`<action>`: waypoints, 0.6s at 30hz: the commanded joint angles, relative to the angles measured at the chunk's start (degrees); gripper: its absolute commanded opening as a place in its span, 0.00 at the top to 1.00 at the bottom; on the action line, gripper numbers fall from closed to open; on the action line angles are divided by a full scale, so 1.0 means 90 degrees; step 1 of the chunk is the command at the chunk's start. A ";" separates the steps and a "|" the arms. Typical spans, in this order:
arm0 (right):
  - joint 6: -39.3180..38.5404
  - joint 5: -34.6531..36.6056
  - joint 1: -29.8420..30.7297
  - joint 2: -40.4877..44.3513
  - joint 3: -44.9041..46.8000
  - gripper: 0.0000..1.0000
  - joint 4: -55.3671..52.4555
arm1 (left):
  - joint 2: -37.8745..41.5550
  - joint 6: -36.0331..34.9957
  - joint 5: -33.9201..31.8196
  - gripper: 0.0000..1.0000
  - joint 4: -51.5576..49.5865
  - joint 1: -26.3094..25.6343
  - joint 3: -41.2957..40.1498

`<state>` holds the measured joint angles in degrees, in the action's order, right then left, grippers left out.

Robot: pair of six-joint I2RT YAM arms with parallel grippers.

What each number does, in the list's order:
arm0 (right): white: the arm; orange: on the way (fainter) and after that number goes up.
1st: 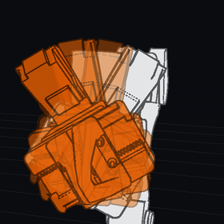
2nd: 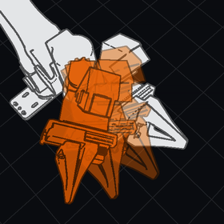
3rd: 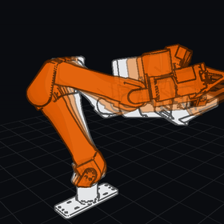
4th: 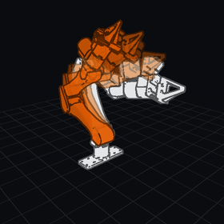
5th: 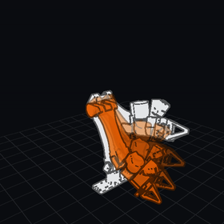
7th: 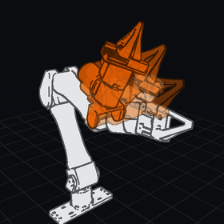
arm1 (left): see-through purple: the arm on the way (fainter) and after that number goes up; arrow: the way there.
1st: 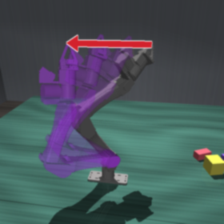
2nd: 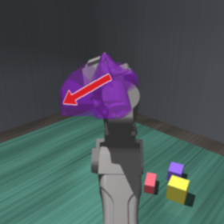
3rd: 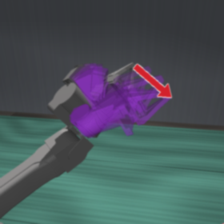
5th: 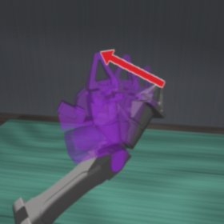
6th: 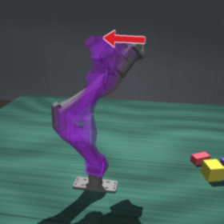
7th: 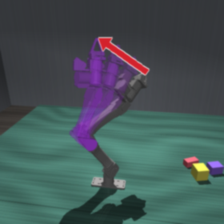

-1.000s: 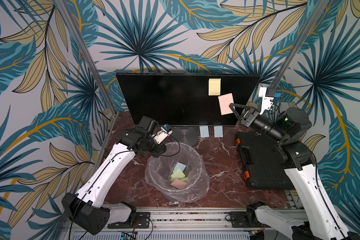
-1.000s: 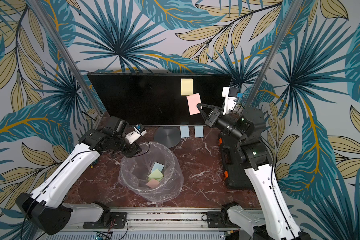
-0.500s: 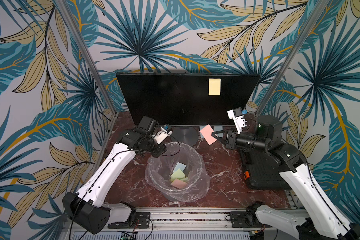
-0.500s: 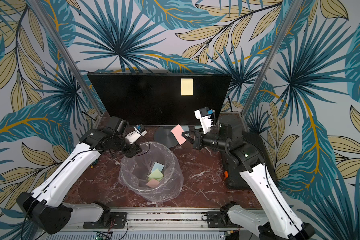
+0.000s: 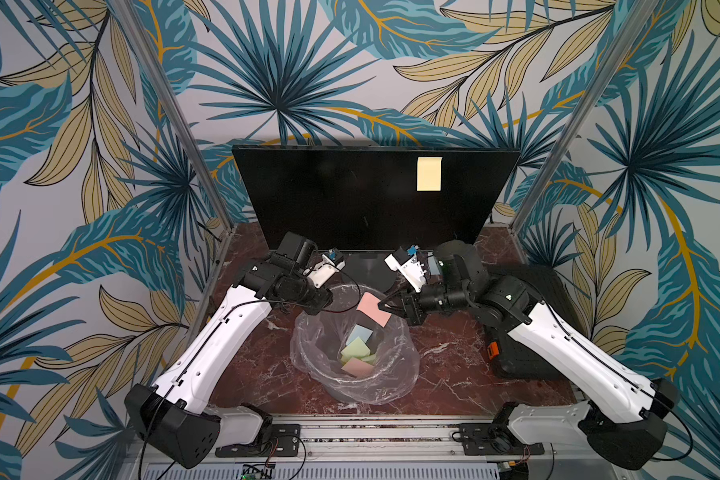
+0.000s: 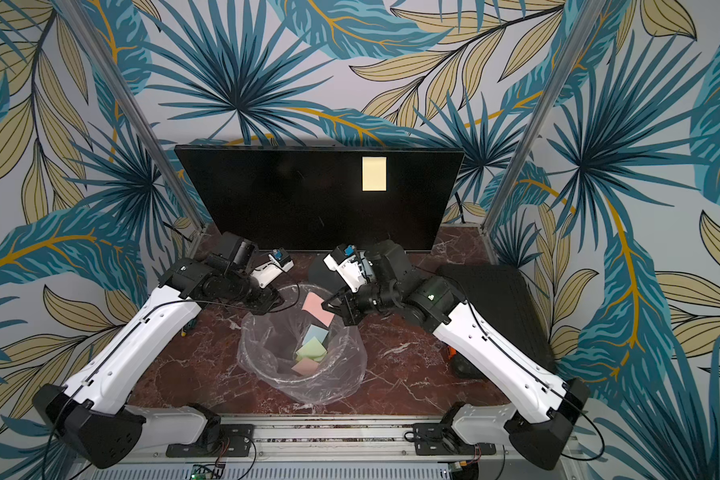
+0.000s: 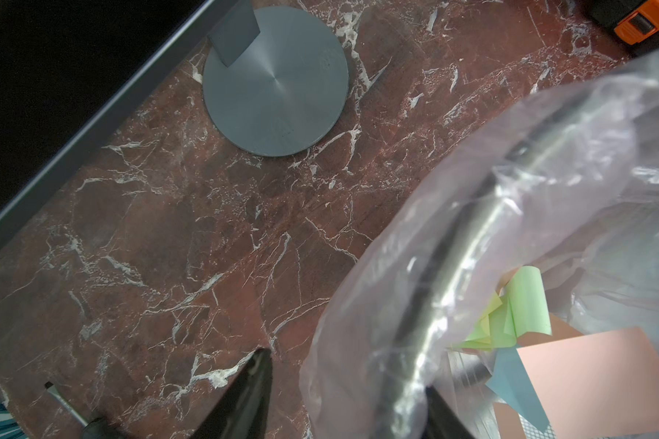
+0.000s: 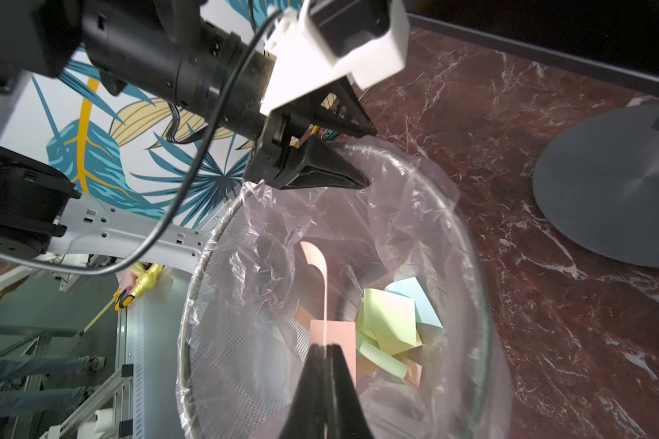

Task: Remove the sticky note from the monitor
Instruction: Place the sticky note in the trash bin.

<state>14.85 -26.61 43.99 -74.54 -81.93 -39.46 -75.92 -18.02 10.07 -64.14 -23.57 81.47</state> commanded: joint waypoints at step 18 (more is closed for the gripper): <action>-0.0655 0.0449 0.1099 -0.0897 -0.0424 0.53 -0.0036 | 0.0037 -0.0058 -0.0054 0.47 -0.0006 0.0002 -0.0043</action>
<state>9.69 -23.79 53.63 -82.61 -84.88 -39.75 -75.92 -18.04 10.07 -64.14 -23.57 81.47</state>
